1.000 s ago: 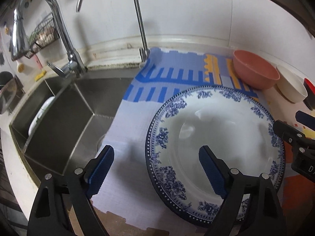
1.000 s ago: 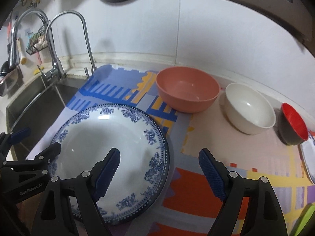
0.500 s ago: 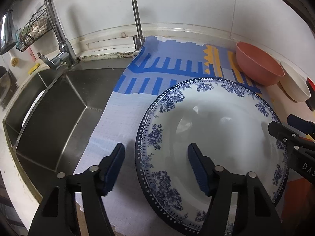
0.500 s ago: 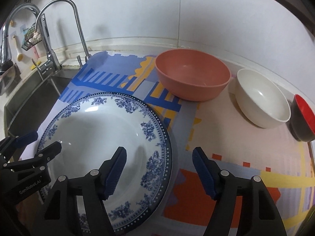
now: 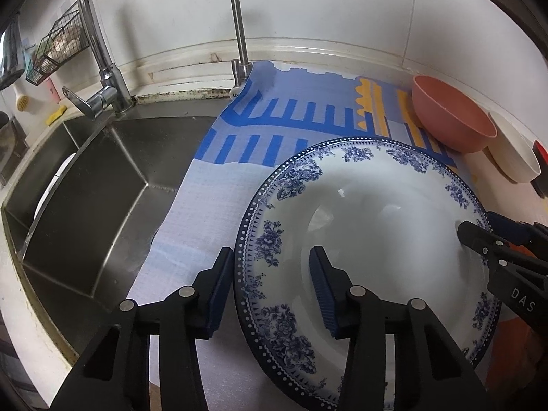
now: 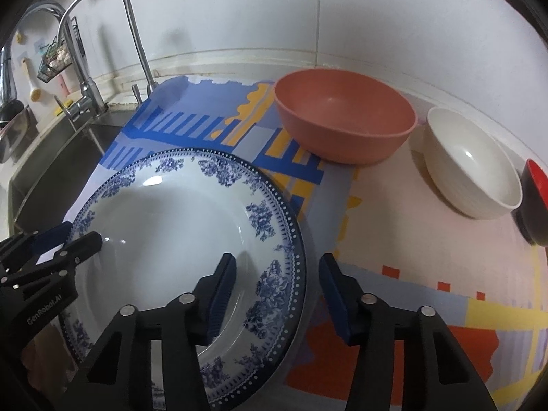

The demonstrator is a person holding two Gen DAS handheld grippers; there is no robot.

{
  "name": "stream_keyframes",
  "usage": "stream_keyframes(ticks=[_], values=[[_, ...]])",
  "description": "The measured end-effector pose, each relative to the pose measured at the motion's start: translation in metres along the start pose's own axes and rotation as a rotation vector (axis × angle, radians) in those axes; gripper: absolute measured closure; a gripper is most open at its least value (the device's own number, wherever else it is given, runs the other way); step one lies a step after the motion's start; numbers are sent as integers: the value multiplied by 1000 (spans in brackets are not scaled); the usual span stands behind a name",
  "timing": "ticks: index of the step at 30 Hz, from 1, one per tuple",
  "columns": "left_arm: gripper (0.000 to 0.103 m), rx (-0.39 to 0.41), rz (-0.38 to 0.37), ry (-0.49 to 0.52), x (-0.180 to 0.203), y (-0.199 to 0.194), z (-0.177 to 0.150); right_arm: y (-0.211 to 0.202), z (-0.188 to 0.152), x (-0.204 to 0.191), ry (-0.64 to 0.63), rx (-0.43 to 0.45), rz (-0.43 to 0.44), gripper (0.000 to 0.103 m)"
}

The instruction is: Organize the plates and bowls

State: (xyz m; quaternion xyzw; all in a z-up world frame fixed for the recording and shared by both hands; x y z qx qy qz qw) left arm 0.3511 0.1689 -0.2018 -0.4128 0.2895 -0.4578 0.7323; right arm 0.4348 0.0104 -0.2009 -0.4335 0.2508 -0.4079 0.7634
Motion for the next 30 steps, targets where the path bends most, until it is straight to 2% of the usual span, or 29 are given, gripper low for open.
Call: stream_keyframes(ticks=[2,4,17,30], values=[[66,3,16,-3,-2,0,0,-1,0,-1,-9,4,-3,59],[67,4,13,-4,-3,0,0,-1,1,-3,-21,6,-12,62],[68,12,12,0,1,-12,-3,-10,1,0,-33,21,-31,65],[68,-3,-30,49,28,-37,-6,-42,-1,22,54,26,-55,65]])
Point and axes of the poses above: each gripper's, at about its wrist camera, not at the fingertips, and y roughly the way its jaws point, x to its right, z to its top, the point moved 8 cm from there along y, roughly the way its jaws point, and after that the axes turned 5 degrees about -x, right-handed, at the moved point
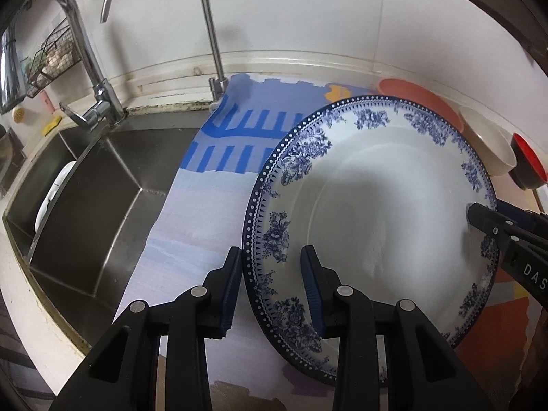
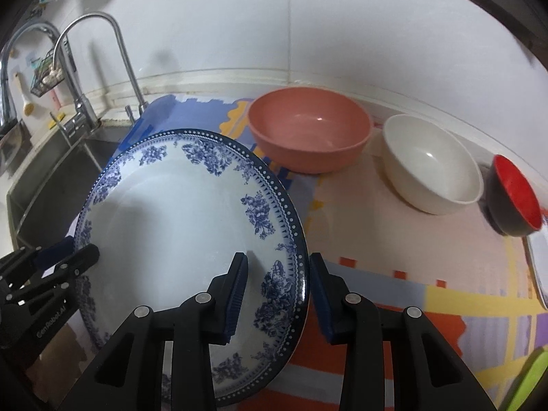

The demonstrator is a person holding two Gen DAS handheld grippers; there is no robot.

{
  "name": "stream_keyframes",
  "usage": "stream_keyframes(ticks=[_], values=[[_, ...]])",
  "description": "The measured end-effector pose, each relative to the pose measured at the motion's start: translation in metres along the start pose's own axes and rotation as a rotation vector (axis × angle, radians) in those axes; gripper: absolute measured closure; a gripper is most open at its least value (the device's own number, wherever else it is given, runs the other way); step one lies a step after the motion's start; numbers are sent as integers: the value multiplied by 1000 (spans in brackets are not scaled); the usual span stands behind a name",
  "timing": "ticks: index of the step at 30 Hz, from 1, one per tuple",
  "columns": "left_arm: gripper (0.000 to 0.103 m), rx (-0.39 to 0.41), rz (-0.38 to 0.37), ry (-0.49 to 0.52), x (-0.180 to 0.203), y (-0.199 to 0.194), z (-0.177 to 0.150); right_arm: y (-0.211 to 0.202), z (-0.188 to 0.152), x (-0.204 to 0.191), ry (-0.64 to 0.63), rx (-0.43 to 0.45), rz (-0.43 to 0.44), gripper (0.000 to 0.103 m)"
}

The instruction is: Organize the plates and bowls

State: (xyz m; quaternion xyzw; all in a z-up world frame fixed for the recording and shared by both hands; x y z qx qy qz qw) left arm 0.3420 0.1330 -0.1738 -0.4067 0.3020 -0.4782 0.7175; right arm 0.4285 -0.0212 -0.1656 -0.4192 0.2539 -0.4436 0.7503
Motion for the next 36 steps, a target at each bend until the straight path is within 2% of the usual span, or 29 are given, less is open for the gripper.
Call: stream_keyframes(ticks=[10,19,28,36], values=[[70,28,-23,59,32,-23,1,-28,-16,35,88,3,-25,65],[70,37,-33,104,62,-24,0,-29,-37,66,170,-32,-46,65],[70,32,-79,206,114,-31,-6,-46,-59,106,267,-63,-102,65],[70,53,-132,303,171,-52,-19,-77,-95,155,398,-57,-163,65]])
Point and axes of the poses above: each gripper's, at about its wrist camera, not at the fingertips, and y roughly the way its jaws point, x to its right, z to its top, the point moved 8 cm from there along y, roughly the way its jaws point, and after that the axes turned 5 degrees about -x, right-handed, at the moved point
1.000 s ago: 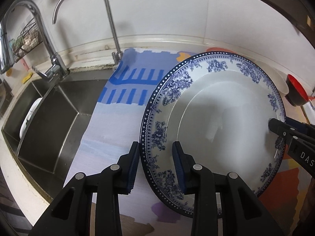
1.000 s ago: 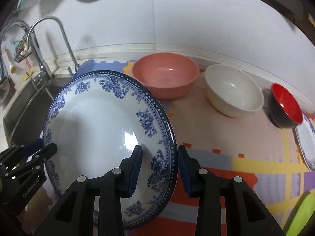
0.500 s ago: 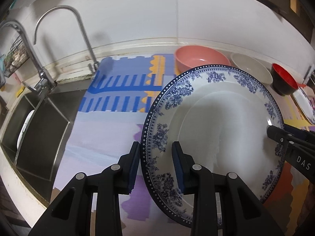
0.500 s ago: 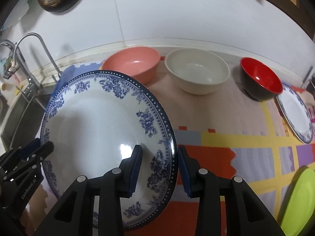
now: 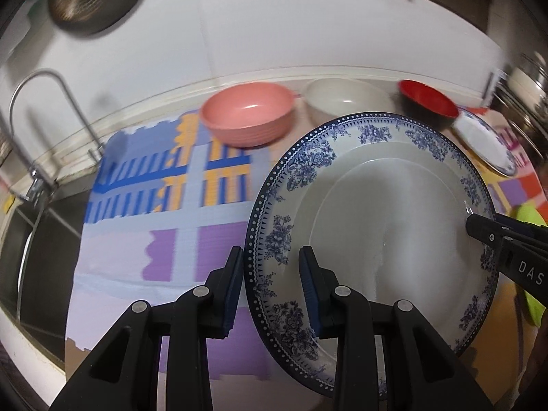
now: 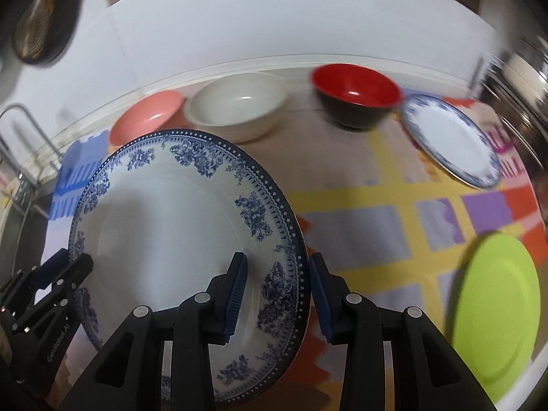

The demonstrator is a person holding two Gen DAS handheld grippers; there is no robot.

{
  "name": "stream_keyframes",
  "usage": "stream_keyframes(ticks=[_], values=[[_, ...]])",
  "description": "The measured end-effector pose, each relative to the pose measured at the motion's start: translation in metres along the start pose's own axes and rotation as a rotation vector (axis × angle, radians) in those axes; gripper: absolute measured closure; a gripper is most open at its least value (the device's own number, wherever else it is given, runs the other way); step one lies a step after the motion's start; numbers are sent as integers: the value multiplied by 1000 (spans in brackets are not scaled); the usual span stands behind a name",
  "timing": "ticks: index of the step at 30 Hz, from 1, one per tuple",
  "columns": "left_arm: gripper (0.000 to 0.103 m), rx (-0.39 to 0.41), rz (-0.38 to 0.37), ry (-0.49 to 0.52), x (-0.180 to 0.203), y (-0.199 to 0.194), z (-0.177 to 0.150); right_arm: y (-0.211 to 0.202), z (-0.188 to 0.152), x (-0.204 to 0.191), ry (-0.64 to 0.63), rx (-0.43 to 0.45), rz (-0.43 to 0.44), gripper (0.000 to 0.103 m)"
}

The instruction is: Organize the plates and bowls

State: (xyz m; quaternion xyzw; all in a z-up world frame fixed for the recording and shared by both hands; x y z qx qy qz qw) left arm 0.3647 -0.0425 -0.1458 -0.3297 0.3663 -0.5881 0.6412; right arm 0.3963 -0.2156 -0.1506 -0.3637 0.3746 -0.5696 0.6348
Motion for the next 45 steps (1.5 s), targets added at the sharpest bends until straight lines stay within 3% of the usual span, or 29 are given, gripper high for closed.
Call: stream_keyframes(ticks=[21,45], values=[[70,74,-133,184,145,-50,-10,-74,-57,142,213,75,-125,65],[70,48,-246,374,290,-37,-11,-90,-99,278,399,72,-277,65]])
Point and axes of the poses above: each gripper's, at about its wrist camera, not at the fingertips, and y roughly the way its jaws point, x to its right, z to its top, the point moved 8 cm from there along y, roughly the way its jaws point, and after that the axes turned 5 degrees about -x, right-handed, at the moved point
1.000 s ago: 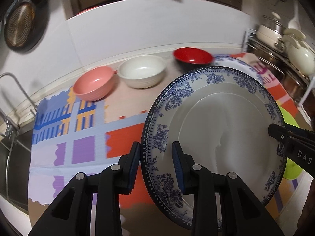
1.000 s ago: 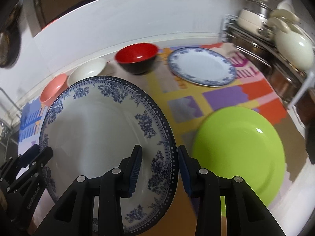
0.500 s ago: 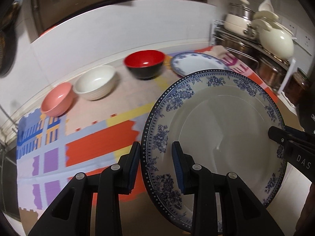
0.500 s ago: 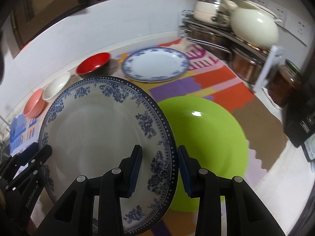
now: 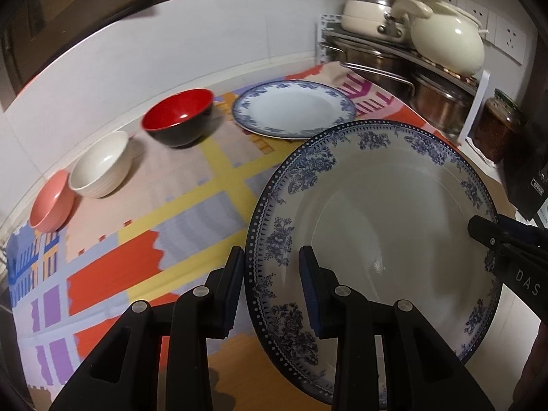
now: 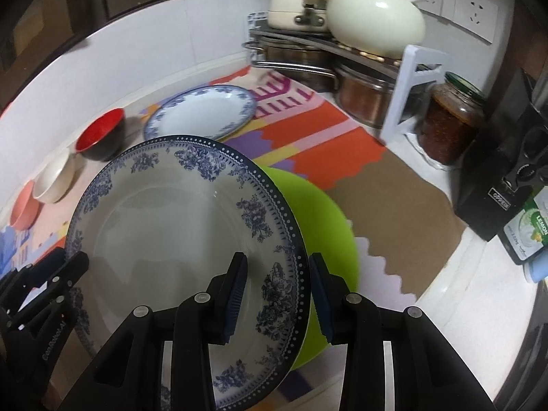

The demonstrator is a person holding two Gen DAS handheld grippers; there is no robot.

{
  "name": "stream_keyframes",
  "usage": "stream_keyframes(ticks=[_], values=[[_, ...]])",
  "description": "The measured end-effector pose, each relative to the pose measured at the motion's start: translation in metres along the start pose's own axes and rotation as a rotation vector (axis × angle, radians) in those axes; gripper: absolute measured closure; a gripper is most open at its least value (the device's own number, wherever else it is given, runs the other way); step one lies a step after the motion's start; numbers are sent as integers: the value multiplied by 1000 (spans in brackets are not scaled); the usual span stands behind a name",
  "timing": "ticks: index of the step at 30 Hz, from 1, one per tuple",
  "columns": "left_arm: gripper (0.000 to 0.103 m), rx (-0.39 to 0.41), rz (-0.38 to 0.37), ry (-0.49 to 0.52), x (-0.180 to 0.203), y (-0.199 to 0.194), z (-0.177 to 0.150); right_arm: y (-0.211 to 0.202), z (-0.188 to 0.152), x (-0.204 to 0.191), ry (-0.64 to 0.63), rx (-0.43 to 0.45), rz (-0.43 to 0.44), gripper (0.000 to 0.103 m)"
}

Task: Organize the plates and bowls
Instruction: 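Lower the blue-and-white plate onto the green plate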

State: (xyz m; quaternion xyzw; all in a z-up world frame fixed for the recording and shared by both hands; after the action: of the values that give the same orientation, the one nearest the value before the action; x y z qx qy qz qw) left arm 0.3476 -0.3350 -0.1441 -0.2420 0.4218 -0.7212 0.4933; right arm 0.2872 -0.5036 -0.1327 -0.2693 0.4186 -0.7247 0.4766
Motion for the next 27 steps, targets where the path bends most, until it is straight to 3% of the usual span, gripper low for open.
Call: stream_keyframes(ticks=[14,27], values=[[70,-41,8,63,39,37,13,40,4,37,47,-31,-28,65],[70,-61,35,91,51,55,14,62,1,43,18,-49,-68,62]])
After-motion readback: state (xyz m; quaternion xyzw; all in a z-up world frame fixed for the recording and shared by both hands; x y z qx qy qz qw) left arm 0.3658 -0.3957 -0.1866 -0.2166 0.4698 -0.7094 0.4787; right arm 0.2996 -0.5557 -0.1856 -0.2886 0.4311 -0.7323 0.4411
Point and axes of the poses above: each gripper's, at about its wrist camera, not at the fingertips, and y roughly the way its jaws point, x to its right, z to its top, the point moved 8 cm from there along y, roughly the way its jaws point, and after that the axes turned 5 degrees about -x, right-handed, at the moved point
